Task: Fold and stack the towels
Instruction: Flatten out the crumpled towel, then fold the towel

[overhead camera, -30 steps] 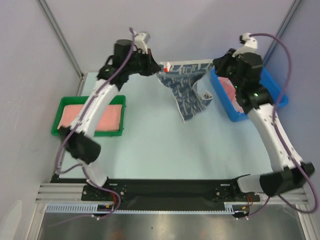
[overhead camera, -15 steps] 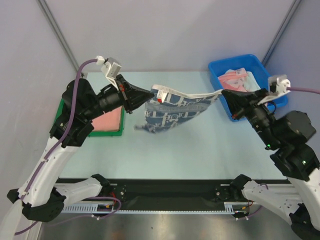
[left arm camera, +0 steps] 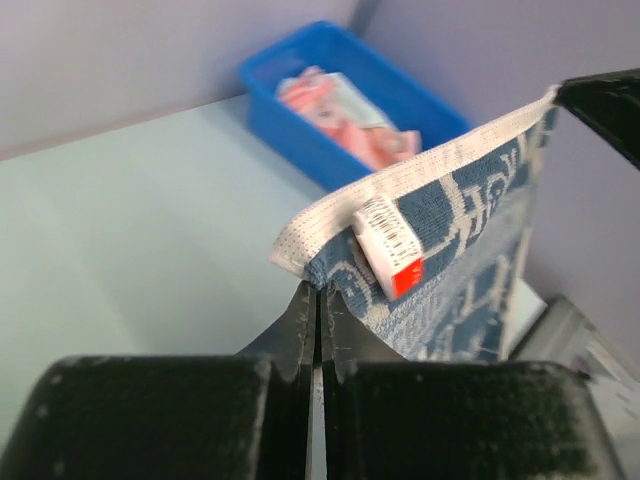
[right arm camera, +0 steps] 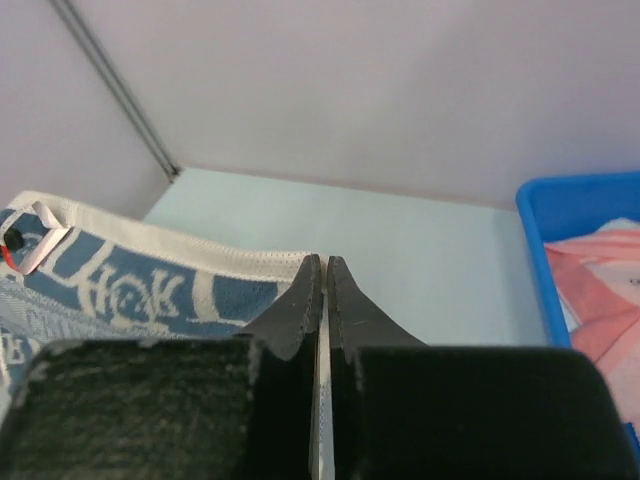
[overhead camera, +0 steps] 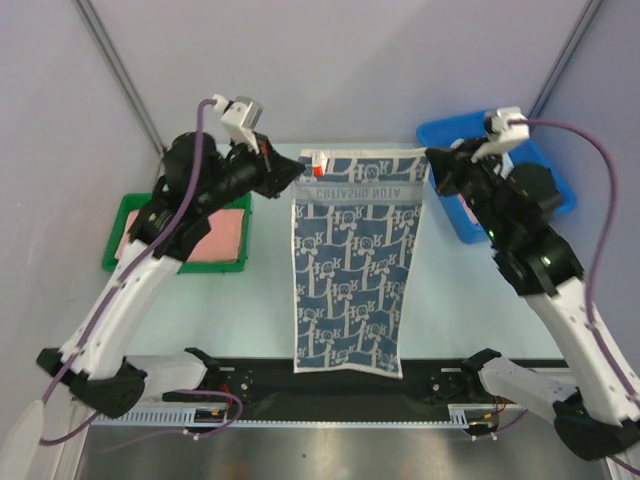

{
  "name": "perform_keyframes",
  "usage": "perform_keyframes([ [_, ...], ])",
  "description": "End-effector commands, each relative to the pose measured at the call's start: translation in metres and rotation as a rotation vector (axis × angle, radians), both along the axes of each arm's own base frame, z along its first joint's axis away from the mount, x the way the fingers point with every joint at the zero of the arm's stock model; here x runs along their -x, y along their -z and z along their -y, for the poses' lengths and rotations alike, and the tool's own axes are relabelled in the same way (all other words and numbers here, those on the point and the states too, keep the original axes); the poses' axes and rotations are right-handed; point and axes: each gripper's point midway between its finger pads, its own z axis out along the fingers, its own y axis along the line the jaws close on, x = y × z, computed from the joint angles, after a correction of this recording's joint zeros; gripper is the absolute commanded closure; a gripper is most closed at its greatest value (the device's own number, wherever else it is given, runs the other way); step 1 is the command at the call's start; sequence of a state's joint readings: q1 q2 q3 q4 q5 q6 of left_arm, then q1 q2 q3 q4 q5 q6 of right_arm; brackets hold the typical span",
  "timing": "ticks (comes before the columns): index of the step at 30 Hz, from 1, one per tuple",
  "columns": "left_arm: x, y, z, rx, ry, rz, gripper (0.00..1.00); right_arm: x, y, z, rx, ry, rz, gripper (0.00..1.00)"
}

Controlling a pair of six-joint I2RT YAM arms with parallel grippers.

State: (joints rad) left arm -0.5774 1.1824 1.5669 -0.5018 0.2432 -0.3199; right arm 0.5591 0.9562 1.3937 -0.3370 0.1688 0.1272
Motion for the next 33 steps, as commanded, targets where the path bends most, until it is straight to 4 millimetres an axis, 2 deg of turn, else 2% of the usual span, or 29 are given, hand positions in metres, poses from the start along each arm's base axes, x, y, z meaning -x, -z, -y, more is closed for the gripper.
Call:
perform_keyframes([
  [1, -0.080, 0.050, -0.012, -0.092, -0.160, -0.044, 1.00, -0.073, 0.036, 0.008, -0.003, 0.031, -0.053, 1.00],
  [2, -0.094, 0.065, -0.014, -0.109, -0.171, -0.055, 1.00, -0.087, 0.055, 0.001, 0.004, -0.008, -0.081, 1.00],
  [3, -0.110, 0.077, -0.014, -0.118, -0.181, -0.063, 1.00, -0.117, 0.075, -0.010, 0.014, -0.046, -0.100, 1.00],
  [4, -0.127, 0.089, -0.015, -0.124, -0.194, -0.072, 1.00, -0.133, 0.089, -0.012, 0.025, -0.058, -0.117, 1.00],
  [5, -0.158, 0.117, -0.013, -0.128, -0.189, -0.107, 1.00, -0.155, 0.089, -0.009, 0.030, -0.060, -0.086, 1.00],
  [6, -0.173, 0.129, -0.013, -0.125, -0.182, -0.123, 1.00, -0.181, 0.127, -0.022, 0.050, -0.111, -0.151, 1.00],
  [7, -0.188, 0.142, -0.011, -0.121, -0.173, -0.141, 1.00, -0.198, 0.143, -0.026, 0.054, -0.128, -0.166, 1.00],
  [8, -0.213, 0.137, -0.016, -0.090, -0.183, -0.125, 1.00, -0.212, 0.154, -0.028, 0.058, -0.145, -0.168, 1.00],
  [9, -0.236, 0.177, -0.010, -0.101, -0.150, -0.197, 1.00, -0.229, 0.143, -0.027, 0.050, -0.151, -0.116, 1.00],
  [10, -0.254, 0.191, -0.014, -0.095, -0.148, -0.217, 1.00, -0.253, 0.186, -0.032, 0.061, -0.173, -0.182, 1.00],
  [11, -0.274, 0.175, -0.012, -0.072, -0.142, -0.179, 1.00, -0.265, 0.192, -0.034, 0.065, -0.184, -0.173, 1.00],
  [12, -0.293, 0.219, -0.007, -0.086, -0.121, -0.246, 1.00, -0.281, 0.184, -0.033, 0.067, -0.183, -0.143, 1.00],
  [13, -0.305, 0.228, -0.011, -0.092, -0.124, -0.263, 1.00, -0.295, 0.215, -0.038, 0.072, -0.213, -0.191, 1.00],
  [14, -0.321, 0.206, -0.009, -0.086, -0.119, -0.200, 0.99, -0.302, 0.223, -0.039, 0.076, -0.223, -0.208, 1.00],
  [15, -0.334, 0.239, -0.009, -0.104, -0.117, -0.241, 1.00, -0.309, 0.226, -0.039, 0.075, -0.226, -0.210, 1.00],
  [17, -0.345, 0.236, -0.012, -0.103, -0.102, -0.212, 1.00, -0.319, 0.234, -0.039, 0.078, -0.228, -0.196, 1.00],
  [19, -0.350, 0.241, -0.017, -0.100, -0.099, -0.200, 1.00, -0.322, 0.239, -0.040, 0.086, -0.234, -0.188, 1.00],
  [21, -0.346, 0.256, -0.022, -0.120, -0.092, -0.210, 1.00, -0.322, 0.249, -0.042, 0.094, -0.244, -0.207, 1.00],
  [22, -0.343, 0.246, -0.023, -0.122, -0.091, -0.184, 1.00, -0.320, 0.252, -0.042, 0.102, -0.250, -0.210, 1.00],
  [23, -0.336, 0.260, -0.026, -0.149, -0.081, -0.199, 1.00, -0.315, 0.260, -0.041, 0.100, -0.254, -0.237, 1.00],
  [25, -0.327, 0.259, -0.028, -0.163, -0.075, -0.198, 1.00, -0.305, 0.253, -0.040, 0.095, -0.256, -0.240, 1.00],
  [26, -0.314, 0.258, -0.030, -0.171, -0.066, -0.202, 1.00, -0.293, 0.265, -0.040, 0.094, -0.260, -0.278, 1.00],
  [27, -0.307, 0.257, -0.031, -0.172, -0.063, -0.203, 1.00, -0.284, 0.250, -0.038, 0.089, -0.251, -0.260, 1.00],
  [28, -0.294, 0.272, -0.033, -0.179, -0.054, -0.239, 1.00, -0.276, 0.247, -0.036, 0.084, -0.246, -0.265, 1.00],
  [29, -0.283, 0.250, -0.034, -0.170, -0.047, -0.206, 1.00, -0.264, 0.261, -0.035, 0.072, -0.245, -0.320, 1.00],
  [30, -0.275, 0.250, -0.034, -0.167, -0.045, -0.212, 1.00, -0.253, 0.247, -0.034, 0.067, -0.236, -0.309, 1.00],
  [31, -0.267, 0.244, -0.034, -0.158, -0.042, -0.201, 1.00, -0.244, 0.248, -0.035, 0.063, -0.236, -0.324, 1.00],
  [32, -0.249, 0.246, -0.038, -0.150, -0.043, -0.223, 1.00, -0.232, 0.253, -0.040, 0.064, -0.246, -0.357, 1.00],
  [33, -0.238, 0.245, -0.037, -0.141, -0.030, -0.226, 1.00, -0.215, 0.273, -0.040, 0.062, -0.250, -0.409, 1.00],
])
